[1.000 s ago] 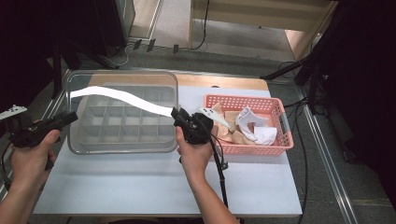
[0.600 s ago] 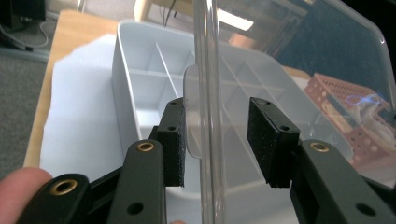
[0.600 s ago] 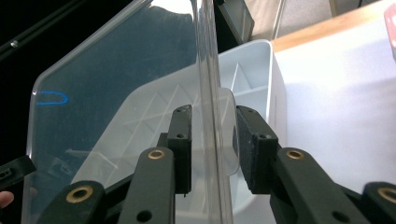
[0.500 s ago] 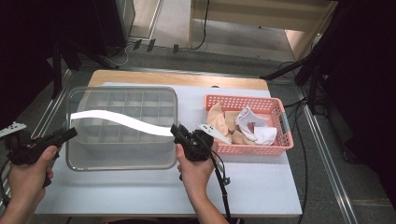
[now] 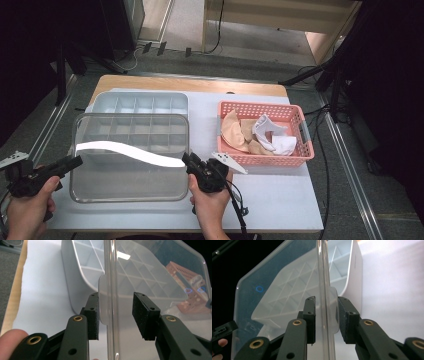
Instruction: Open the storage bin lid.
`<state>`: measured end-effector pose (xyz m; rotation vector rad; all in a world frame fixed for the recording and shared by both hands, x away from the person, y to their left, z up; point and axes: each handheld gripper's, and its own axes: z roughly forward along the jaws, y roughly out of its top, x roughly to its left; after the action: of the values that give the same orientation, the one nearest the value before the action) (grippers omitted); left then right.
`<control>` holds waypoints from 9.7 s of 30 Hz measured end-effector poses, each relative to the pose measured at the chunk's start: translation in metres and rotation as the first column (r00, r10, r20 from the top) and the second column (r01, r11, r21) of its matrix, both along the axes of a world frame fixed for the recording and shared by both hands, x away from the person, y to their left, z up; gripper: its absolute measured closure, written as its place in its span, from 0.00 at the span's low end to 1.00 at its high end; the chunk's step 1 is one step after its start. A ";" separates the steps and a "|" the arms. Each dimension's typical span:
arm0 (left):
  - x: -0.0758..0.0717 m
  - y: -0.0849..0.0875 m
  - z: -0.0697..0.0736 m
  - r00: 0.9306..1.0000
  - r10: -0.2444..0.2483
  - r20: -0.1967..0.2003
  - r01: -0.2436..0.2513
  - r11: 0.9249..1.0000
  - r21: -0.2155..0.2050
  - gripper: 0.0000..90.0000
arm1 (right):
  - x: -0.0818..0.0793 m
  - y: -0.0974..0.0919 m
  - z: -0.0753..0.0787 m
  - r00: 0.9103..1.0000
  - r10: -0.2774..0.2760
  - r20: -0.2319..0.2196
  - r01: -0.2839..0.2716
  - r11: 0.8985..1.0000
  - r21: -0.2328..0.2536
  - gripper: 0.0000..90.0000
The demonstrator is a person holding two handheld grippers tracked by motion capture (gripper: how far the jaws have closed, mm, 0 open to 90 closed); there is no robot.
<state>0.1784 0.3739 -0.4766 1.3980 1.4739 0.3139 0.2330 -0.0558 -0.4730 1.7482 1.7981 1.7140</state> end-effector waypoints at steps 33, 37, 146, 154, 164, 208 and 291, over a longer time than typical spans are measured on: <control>-0.073 0.003 -0.051 0.992 0.036 -0.121 -0.038 0.999 -0.016 0.67 | -0.062 0.008 -0.052 0.996 0.043 -0.081 -0.048 0.998 -0.052 0.77; -0.075 0.002 -0.052 0.992 0.027 -0.127 -0.029 1.000 -0.011 0.67 | -0.066 0.007 -0.055 0.997 0.042 -0.071 -0.047 0.997 -0.060 0.77; -0.031 -0.096 -0.039 0.988 -0.109 0.113 0.075 0.961 0.268 0.00 | 0.087 -0.174 0.037 0.953 -0.265 0.147 0.303 0.869 -0.392 0.50; -0.033 -0.095 -0.037 0.986 -0.113 0.122 0.079 0.963 0.259 0.00 | 0.110 -0.171 0.036 0.959 -0.266 0.098 0.284 0.887 -0.363 0.65; -0.033 -0.094 -0.037 0.986 -0.118 0.121 0.085 0.964 0.253 0.00 | 0.142 -0.185 0.042 0.968 -0.236 0.085 0.249 0.863 -0.439 0.38; -0.031 -0.096 -0.039 0.986 -0.128 0.104 0.098 0.963 0.253 0.00 | 0.193 -0.188 0.030 0.962 -0.116 -0.249 -0.012 0.888 -0.460 0.90; -0.034 -0.109 -0.038 0.979 -0.161 0.127 0.124 0.959 0.257 0.00 | 0.028 -0.151 0.064 0.939 -0.059 0.339 0.114 0.983 -0.143 0.91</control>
<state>0.1439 0.2647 -0.5149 1.6351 1.2368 0.5125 0.2610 -0.2069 -0.4087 1.3555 1.6338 1.6583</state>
